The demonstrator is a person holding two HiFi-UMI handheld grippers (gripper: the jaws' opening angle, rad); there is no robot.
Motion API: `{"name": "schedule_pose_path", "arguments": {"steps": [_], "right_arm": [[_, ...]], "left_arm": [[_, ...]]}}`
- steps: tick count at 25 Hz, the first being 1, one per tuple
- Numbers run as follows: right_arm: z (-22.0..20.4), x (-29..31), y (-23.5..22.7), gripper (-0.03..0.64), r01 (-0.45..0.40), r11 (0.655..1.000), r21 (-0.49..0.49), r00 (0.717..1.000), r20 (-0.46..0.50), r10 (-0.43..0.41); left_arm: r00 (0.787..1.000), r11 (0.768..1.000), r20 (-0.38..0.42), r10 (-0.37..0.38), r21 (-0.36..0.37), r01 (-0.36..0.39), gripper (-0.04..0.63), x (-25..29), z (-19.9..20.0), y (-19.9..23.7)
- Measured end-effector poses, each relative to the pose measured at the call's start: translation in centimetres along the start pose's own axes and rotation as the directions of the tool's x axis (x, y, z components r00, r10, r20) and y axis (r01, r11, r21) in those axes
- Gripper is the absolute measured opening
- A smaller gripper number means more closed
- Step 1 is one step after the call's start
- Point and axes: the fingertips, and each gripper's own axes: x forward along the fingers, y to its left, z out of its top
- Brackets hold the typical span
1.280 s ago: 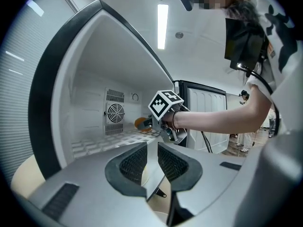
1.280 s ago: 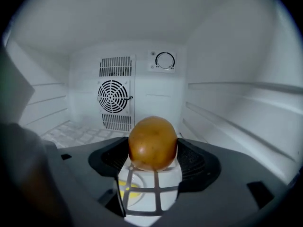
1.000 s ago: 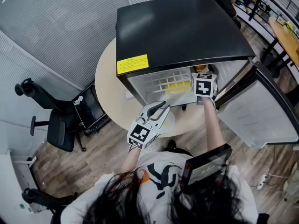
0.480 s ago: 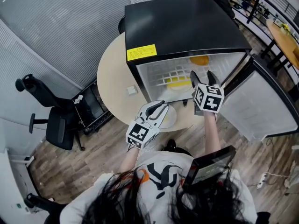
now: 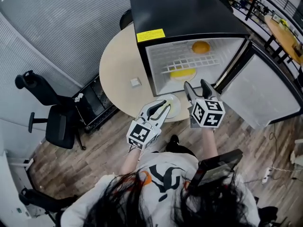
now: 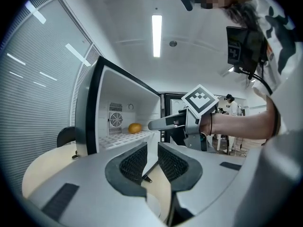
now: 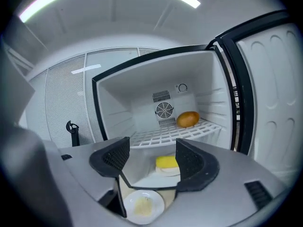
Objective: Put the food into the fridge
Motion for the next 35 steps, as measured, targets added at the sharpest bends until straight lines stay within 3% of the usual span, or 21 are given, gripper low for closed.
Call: {"name": "schedule_pose_path", "arguments": {"steps": [2,5,20,35], "right_arm": [[-0.9,-1.6,0.4,0.279,0.019,1.0,0.022,1.0,0.012,-0.019],[-1.9,-4.2,0.8,0.11,0.062,0.996,0.067,0.997,0.044,-0.065],[-8.5,-14.1,8.7,0.09,0.05,0.994,0.101,0.999,-0.021,-0.048],[-11.2,-19.2,8.3,0.066,0.03,0.994,0.107,0.997,-0.077,-0.021]], "left_arm": [[1.0,1.0,0.004,-0.001,-0.003,0.001,0.063,-0.9,-0.1,-1.0],[1.0,1.0,0.007,0.0,-0.011,0.0,0.063,-2.6,-0.4,-2.5],[1.0,0.997,0.004,-0.029,-0.076,0.029,0.063,-12.1,-3.1,-8.1],[0.999,0.995,0.033,0.0,-0.1,0.004,0.063,-12.9,-2.0,-11.3]]}}
